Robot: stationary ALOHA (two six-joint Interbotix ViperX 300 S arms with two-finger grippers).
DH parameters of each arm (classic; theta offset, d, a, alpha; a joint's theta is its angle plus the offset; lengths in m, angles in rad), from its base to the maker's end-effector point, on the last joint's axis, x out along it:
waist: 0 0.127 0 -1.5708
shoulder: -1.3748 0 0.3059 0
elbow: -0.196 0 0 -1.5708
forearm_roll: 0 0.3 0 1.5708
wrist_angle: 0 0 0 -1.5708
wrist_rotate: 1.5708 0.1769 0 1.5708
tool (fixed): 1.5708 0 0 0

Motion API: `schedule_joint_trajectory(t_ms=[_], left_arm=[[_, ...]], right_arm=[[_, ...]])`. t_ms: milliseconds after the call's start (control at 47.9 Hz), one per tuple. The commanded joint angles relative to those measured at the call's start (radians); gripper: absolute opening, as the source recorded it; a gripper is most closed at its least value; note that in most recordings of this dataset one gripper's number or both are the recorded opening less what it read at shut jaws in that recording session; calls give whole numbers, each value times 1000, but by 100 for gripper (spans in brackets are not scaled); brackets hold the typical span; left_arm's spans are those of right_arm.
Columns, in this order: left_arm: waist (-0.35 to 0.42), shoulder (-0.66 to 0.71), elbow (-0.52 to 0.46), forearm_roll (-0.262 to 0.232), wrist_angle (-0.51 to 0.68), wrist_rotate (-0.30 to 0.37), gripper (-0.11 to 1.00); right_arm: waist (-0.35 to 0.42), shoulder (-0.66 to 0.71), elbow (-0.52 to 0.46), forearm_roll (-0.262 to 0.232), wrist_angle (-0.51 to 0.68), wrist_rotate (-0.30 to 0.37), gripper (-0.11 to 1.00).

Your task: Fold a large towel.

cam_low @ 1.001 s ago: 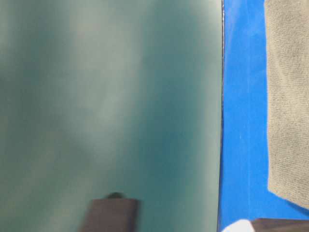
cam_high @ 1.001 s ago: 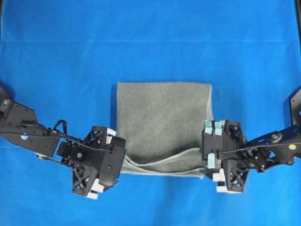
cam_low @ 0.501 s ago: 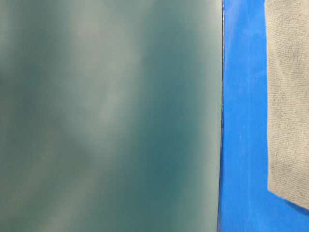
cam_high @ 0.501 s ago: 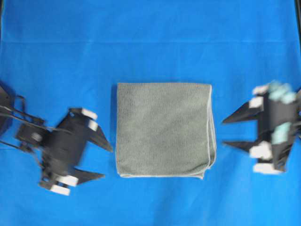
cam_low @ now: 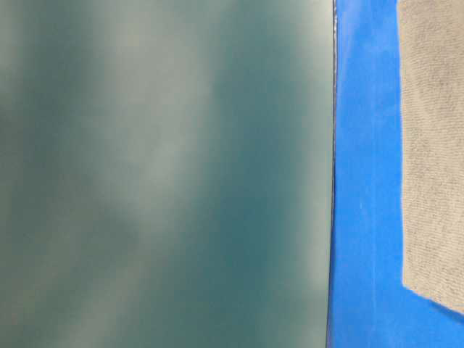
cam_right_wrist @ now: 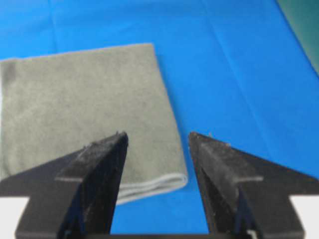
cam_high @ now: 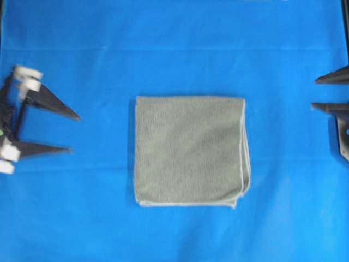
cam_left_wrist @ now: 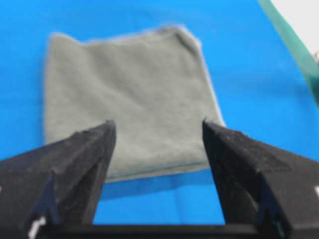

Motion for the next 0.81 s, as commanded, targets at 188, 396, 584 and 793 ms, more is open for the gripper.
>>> schedule_joint_trajectory(t_ms=[188, 396, 584, 793], left_arm=[[80, -213, 178, -2, -46, -2, 67], [155, -362, 299, -5, -63, -14, 67], [187, -422, 331, -6, -40, -17, 67], [190, -420, 333, -9, -32, -21, 67]], right_arm=[[-2, -146, 114, -51, -46, 32, 54], [-6, -181, 166, -126, -64, 130, 51], [-6, -164, 179, -132, -64, 167, 51], [-6, -160, 183, -135, -64, 175, 51]])
